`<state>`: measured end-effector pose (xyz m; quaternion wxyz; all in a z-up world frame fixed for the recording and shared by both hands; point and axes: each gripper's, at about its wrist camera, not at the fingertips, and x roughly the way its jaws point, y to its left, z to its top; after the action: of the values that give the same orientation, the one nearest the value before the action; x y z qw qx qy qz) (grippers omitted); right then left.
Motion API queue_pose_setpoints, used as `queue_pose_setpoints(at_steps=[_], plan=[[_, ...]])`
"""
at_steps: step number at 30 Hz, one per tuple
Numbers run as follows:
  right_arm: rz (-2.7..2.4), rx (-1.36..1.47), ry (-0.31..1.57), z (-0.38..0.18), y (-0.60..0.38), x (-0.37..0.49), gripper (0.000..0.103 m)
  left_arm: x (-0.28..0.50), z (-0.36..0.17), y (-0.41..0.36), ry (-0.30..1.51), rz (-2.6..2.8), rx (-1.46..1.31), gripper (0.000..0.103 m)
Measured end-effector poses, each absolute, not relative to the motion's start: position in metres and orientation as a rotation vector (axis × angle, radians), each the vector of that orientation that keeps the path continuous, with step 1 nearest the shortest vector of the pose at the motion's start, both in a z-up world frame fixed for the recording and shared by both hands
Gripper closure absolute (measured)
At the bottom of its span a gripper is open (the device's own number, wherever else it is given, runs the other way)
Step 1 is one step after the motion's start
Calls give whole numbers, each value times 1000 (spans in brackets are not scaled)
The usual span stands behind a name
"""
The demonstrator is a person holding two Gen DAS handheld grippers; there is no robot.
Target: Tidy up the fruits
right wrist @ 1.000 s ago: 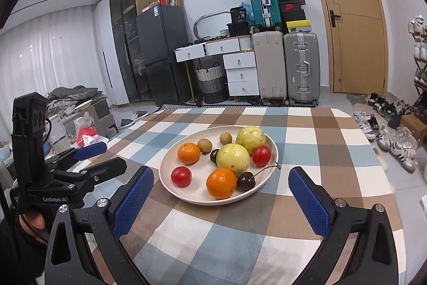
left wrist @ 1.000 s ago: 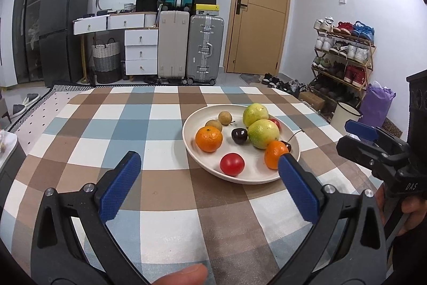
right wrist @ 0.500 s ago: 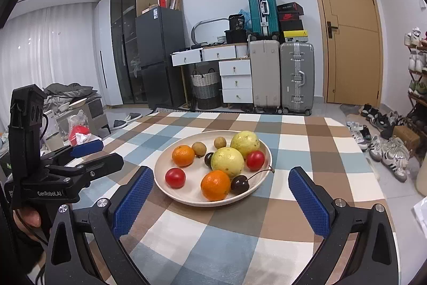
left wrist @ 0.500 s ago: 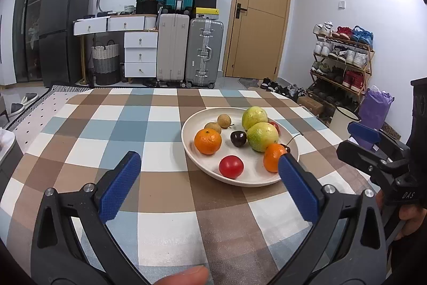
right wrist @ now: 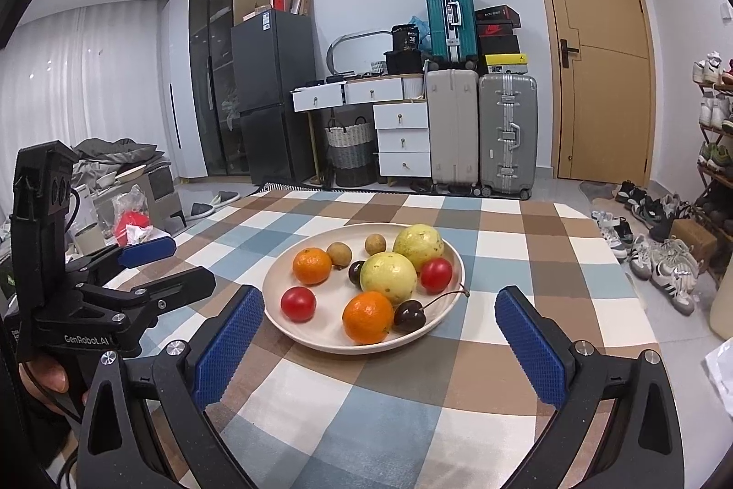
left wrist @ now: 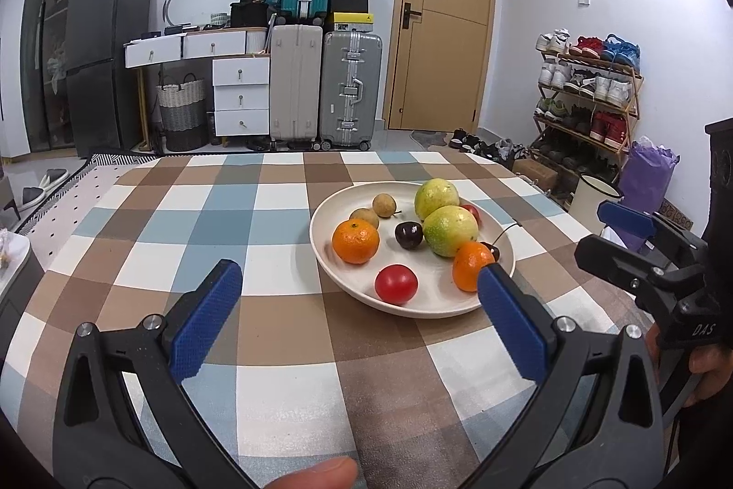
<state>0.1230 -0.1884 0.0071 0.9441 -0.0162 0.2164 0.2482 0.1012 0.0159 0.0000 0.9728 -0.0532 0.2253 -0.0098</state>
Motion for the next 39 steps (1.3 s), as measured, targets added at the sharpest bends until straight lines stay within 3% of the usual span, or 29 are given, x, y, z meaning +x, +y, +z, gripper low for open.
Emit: queue_pose_setpoints(at_steps=[39], plan=[[506, -30, 441, 6, -190, 123, 0, 102, 2, 20, 438, -6, -113, 0]])
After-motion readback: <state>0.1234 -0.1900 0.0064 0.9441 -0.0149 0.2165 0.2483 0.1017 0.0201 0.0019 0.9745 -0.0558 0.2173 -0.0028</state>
